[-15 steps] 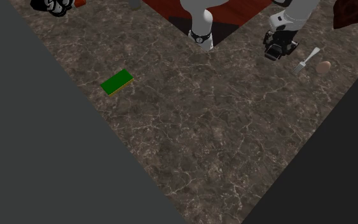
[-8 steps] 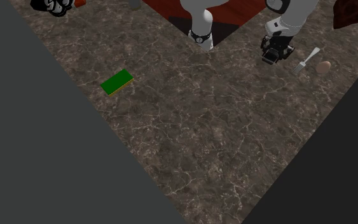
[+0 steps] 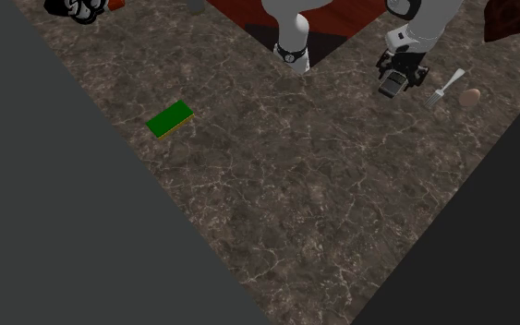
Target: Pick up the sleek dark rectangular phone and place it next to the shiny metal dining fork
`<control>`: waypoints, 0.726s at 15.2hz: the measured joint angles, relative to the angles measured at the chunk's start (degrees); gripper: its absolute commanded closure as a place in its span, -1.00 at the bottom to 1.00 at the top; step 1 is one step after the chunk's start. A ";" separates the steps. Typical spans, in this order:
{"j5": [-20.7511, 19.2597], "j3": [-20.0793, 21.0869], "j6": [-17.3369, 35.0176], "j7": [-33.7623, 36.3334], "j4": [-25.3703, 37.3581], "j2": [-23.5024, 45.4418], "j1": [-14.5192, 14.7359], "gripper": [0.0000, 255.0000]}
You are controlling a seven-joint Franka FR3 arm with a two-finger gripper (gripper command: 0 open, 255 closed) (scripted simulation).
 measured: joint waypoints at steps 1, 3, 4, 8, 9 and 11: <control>0.00 0.00 0.00 0.00 0.00 0.00 0.00 -1.00; 0.00 0.00 0.00 0.00 0.00 0.00 0.00 -1.00; 0.17 -0.41 -1.23 -0.10 0.30 -1.02 0.26 -1.00; 0.07 -2.81 -8.11 -0.80 2.80 -5.41 0.76 -1.00; 0.03 -3.05 -8.79 -0.86 3.05 -5.81 0.81 -1.00; 0.04 -3.13 -9.23 -0.80 3.24 -6.06 0.87 -1.00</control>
